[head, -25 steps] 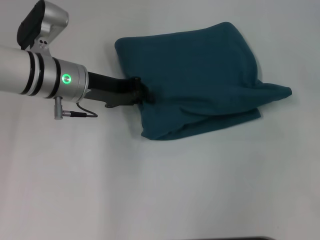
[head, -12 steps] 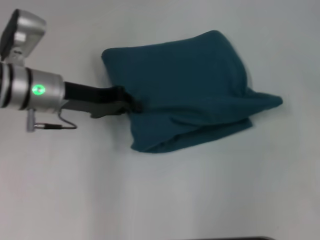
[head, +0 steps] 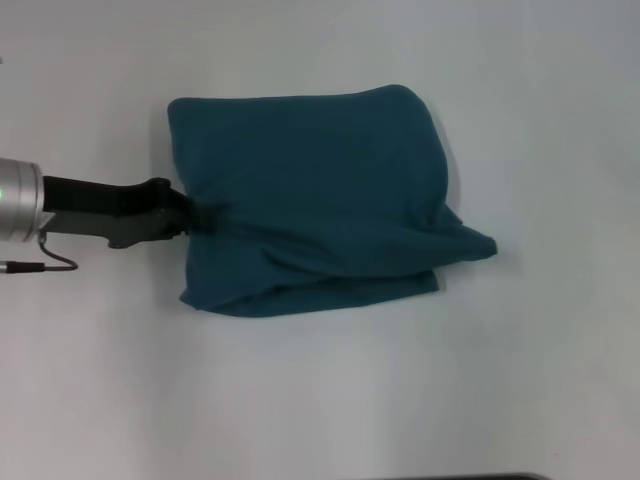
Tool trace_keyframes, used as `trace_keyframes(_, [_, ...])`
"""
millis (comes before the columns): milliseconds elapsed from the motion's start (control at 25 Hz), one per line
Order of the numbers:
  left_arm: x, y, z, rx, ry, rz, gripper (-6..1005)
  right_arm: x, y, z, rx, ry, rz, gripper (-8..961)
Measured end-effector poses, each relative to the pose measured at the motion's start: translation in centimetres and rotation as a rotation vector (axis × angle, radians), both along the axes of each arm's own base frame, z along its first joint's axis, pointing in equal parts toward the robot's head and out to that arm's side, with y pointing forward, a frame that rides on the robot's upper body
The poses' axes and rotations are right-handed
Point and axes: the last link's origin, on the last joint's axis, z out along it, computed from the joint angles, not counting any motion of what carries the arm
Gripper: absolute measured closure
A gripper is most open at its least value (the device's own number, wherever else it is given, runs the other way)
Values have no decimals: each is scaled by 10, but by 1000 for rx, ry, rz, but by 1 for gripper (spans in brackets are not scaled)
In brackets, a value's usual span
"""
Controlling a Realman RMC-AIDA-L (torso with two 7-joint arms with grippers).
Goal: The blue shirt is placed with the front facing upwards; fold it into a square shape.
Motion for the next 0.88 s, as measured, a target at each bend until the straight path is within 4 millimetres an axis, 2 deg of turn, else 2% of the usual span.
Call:
trace_keyframes(200, [-4, -3, 6, -4, 0, -10, 886, 0, 0, 0, -1, -1, -1, 233])
trace_keyframes(520, [-15, -10, 32, 77, -27, -23, 803, 2, -2, 0, -3, -1, -7, 232])
trace_keyframes(600, [-15, -10, 32, 77, -27, -23, 783, 3, -2, 0, -1, -2, -8, 232])
trace_keyframes(640, [-19, -11, 44, 105, -32, -17, 772, 3, -2, 0, 0, -2, -8, 232])
trace_keyframes(760, [-12, -14, 53, 147, -75, -119, 693, 2, -1, -1, -2, -7, -4, 232])
trace_keyframes(880, [8, -25, 53, 211, -172, -337, 589, 2, 0, -1, 0, -7, -4, 232])
